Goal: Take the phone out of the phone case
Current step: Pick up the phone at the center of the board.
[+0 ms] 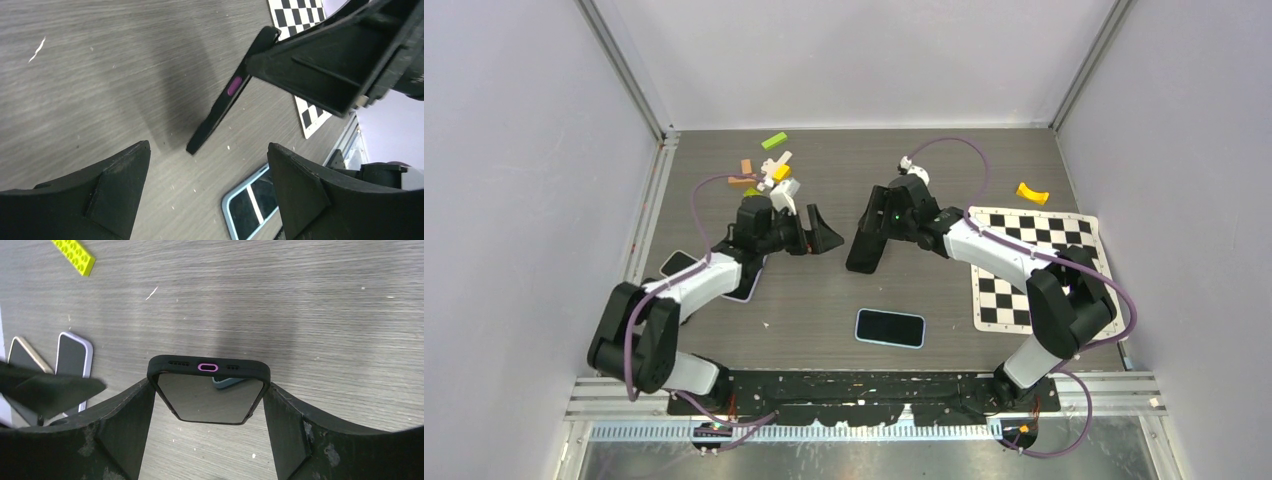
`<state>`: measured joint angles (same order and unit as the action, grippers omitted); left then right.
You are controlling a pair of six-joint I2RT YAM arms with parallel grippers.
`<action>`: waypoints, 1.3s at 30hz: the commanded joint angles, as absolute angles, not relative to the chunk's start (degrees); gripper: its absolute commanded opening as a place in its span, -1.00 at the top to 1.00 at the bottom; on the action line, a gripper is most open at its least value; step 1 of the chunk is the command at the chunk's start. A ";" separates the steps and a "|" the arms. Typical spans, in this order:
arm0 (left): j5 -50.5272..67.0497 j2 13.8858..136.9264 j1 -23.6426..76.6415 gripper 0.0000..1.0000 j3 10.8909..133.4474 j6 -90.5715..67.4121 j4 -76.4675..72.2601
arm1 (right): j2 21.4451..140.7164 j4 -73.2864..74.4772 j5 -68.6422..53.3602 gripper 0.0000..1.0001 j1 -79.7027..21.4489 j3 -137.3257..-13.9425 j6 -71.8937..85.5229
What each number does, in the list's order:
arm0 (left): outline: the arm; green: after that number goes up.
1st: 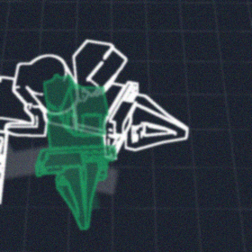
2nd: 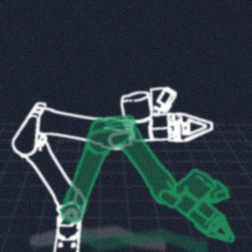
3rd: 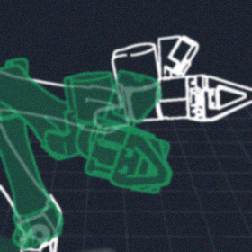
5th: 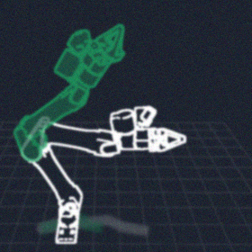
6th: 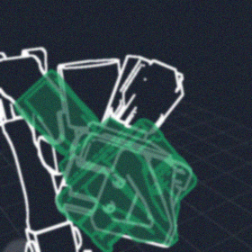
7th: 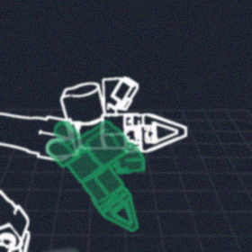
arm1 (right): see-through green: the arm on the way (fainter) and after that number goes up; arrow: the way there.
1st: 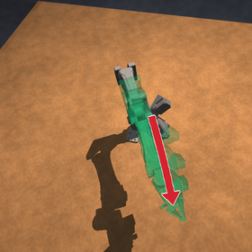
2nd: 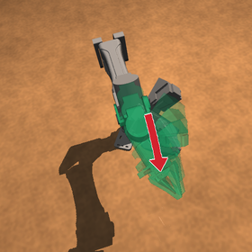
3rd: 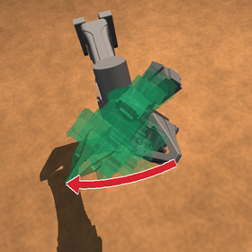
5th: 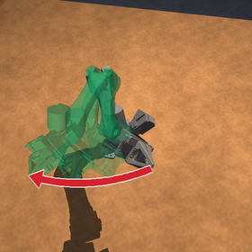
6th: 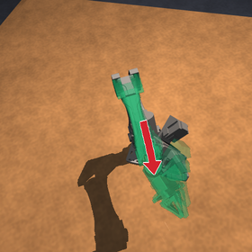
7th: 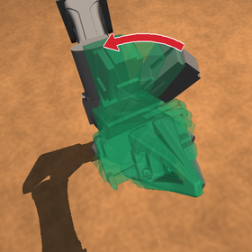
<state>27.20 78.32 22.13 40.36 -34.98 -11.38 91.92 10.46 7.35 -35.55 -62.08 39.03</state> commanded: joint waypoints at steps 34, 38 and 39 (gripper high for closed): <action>37.12 90.61 26.37 1.00 47.84 -47.10 -35.01 | 76.14 13.21 -10.35 -0.81 -28.70 -59.71 41.74; 35.05 84.61 26.37 1.00 50.28 -55.89 -32.20 | 68.12 10.70 -15.13 -0.80 -28.65 -52.53 44.78; 34.73 82.91 26.37 1.00 50.68 -58.43 -31.91 | 65.61 9.27 -16.64 -0.80 -28.65 -51.62 46.24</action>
<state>35.99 91.15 26.61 45.74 -47.79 -29.39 72.16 12.43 -10.59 -28.38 -55.96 42.28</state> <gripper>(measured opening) 0.136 0.904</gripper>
